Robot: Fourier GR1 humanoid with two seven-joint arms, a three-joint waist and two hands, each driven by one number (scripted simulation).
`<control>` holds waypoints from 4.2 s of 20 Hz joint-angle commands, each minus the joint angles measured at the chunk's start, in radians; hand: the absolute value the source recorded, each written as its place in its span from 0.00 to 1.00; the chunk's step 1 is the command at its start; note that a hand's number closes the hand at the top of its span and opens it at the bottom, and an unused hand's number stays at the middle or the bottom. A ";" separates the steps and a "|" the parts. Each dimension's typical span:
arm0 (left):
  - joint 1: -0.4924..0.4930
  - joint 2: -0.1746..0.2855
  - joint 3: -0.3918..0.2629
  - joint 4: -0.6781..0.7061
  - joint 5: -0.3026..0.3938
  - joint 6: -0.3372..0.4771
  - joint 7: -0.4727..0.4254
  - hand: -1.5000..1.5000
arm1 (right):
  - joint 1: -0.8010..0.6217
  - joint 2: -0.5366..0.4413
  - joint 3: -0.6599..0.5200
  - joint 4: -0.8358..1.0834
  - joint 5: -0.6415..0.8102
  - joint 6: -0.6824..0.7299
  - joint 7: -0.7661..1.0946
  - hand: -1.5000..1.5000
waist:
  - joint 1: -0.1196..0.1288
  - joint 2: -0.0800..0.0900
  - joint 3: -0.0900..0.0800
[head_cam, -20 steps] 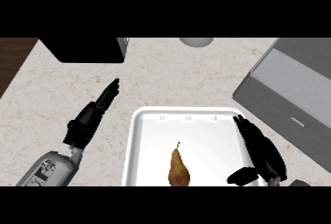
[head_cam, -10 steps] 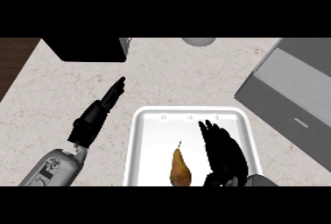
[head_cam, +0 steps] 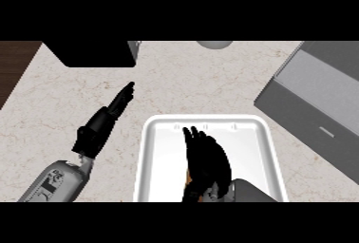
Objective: Pick the pear from the tray and place it in the cardboard box
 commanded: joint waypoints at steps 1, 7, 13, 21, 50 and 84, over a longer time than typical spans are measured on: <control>0.015 -0.010 0.003 0.012 -0.011 -0.003 -0.025 0.50 | -0.043 0.111 0.006 0.074 0.031 0.052 0.262 0.00 | 0.001 0.005 0.003; 0.035 0.023 0.037 0.010 0.007 -0.041 -0.041 0.50 | -0.026 0.115 -0.005 0.155 0.027 0.072 0.262 0.00 | -0.002 0.005 0.003; 0.018 -0.013 0.032 0.007 -0.018 -0.023 -0.023 0.50 | -0.062 0.115 0.002 0.228 0.004 0.028 0.263 0.00 | 0.008 0.008 0.005; -0.027 -0.036 0.062 0.033 -0.014 -0.049 0.015 0.50 | -0.077 0.116 0.036 0.234 0.027 0.008 0.251 0.00 | -0.003 0.010 0.005; 0.080 -0.062 0.078 -0.041 -0.092 -0.074 0.000 0.50 | 0.072 0.116 0.139 0.383 0.041 -0.025 0.181 0.00 | 0.007 0.007 0.005; 0.117 -0.073 0.146 -0.035 -0.098 -0.054 0.012 0.50 | 0.048 -0.803 0.066 -0.337 0.120 -0.291 -1.271 1.00 | -0.111 -0.006 0.023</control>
